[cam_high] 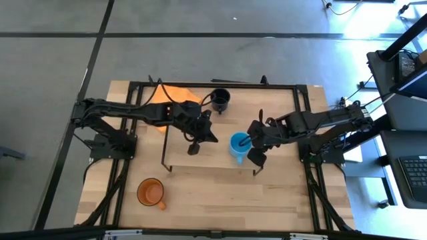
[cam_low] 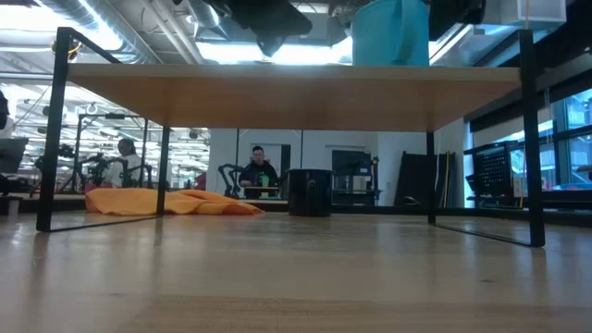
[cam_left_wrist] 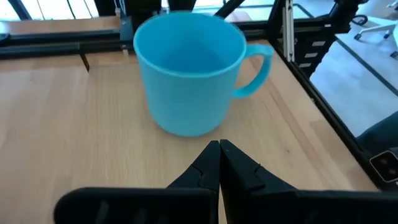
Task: Stack small to large cups/mugs on shelf
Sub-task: Put the blue cup on the shelf, then put the black cup on the shelf
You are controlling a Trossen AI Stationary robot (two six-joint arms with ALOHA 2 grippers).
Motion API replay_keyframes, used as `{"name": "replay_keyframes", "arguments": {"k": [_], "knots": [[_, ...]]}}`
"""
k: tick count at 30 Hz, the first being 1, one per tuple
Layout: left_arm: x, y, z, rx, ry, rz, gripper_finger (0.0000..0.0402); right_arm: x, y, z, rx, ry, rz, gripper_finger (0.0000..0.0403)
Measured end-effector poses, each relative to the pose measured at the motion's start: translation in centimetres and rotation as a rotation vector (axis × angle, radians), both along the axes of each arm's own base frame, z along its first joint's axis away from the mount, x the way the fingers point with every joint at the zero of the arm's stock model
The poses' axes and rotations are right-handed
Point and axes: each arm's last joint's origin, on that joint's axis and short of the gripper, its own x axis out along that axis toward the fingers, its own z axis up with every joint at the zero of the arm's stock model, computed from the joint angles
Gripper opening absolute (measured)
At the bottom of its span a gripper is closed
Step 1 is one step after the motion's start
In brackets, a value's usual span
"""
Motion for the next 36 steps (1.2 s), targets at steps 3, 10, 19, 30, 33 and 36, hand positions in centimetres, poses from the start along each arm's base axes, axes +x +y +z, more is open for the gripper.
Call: {"name": "replay_keyframes", "arguments": {"k": [3, 10, 19, 30, 33, 36], "knots": [[0.0, 0.0, 0.0, -0.011, 0.004, 0.007, 0.0, 0.1, -0.1, -0.1, -0.01, 0.008, 0.008, 0.0005], [-0.1, 0.0, 0.0, -0.01, 0.011, 0.007, 0.0, -0.9, -0.4, -0.3, -0.036, 0.105, 0.018, 0.0009], [-2.2, 0.4, 3.5, -0.172, -0.108, -0.039, 0.0, -3.9, -2.3, 4.2, -0.205, -0.09, -0.124, 0.0059], [-12.2, 3.6, 14.6, 0.025, -0.078, 0.268, 0.0, -5.3, -6.7, 7.6, -0.149, -0.288, -0.262, 0.016], [-14.4, 4.3, 14.8, 0.046, 0.099, 0.395, 0.0, -4.7, -8.4, 7.2, -0.122, -0.274, -0.307, 0.0177], [-15.8, 5.0, 12.7, 0.005, 0.305, 0.477, 0.0, -3.8, -10.7, 6.3, -0.089, -0.208, -0.339, 0.0185]]}}
